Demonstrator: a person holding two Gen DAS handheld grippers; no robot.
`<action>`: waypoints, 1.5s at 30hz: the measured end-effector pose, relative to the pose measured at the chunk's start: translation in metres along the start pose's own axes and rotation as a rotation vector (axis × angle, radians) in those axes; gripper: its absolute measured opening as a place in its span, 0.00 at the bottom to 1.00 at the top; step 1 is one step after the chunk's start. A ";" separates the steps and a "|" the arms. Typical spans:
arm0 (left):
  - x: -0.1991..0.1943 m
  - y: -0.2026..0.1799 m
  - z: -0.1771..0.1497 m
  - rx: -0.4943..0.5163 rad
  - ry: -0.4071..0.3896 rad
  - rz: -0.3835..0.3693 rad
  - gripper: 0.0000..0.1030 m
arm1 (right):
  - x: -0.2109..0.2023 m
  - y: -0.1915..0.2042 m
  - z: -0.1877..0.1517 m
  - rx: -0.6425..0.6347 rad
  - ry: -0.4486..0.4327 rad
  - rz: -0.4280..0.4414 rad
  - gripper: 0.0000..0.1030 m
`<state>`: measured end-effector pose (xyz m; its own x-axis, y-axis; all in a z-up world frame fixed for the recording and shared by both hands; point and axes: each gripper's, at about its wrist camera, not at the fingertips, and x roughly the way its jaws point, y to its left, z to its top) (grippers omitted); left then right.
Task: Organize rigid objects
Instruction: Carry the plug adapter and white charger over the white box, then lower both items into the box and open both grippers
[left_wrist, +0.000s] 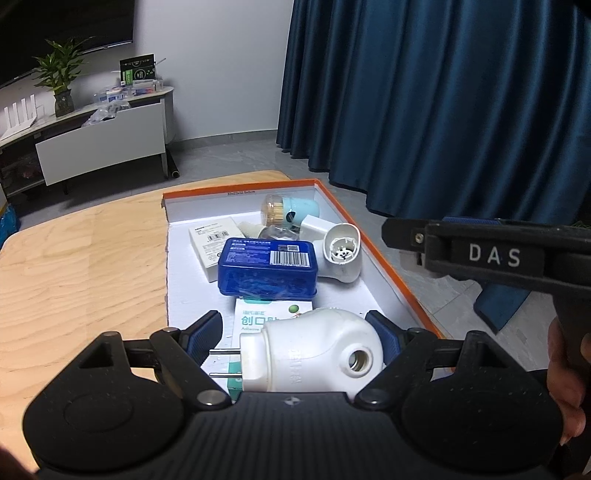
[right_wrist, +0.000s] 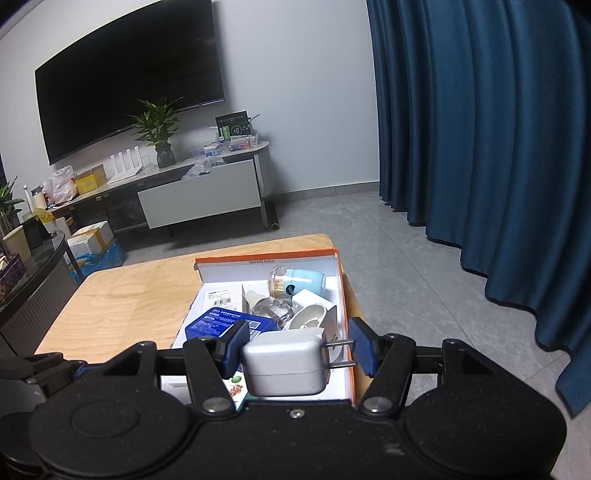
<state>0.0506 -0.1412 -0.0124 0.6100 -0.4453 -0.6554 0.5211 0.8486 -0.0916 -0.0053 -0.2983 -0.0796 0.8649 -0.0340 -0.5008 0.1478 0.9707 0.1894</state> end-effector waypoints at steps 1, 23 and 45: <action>0.001 -0.001 0.000 0.000 0.002 -0.001 0.84 | 0.001 0.000 0.001 0.000 0.000 0.000 0.69; 0.015 -0.019 0.005 0.035 0.023 -0.026 0.84 | 0.028 -0.006 0.026 -0.040 0.016 0.023 0.69; 0.023 -0.023 0.003 0.042 0.041 -0.027 0.84 | 0.106 0.006 0.056 -0.092 0.079 0.092 0.71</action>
<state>0.0542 -0.1716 -0.0231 0.5713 -0.4548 -0.6832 0.5617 0.8236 -0.0786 0.1144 -0.3089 -0.0848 0.8320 0.0715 -0.5502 0.0220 0.9866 0.1614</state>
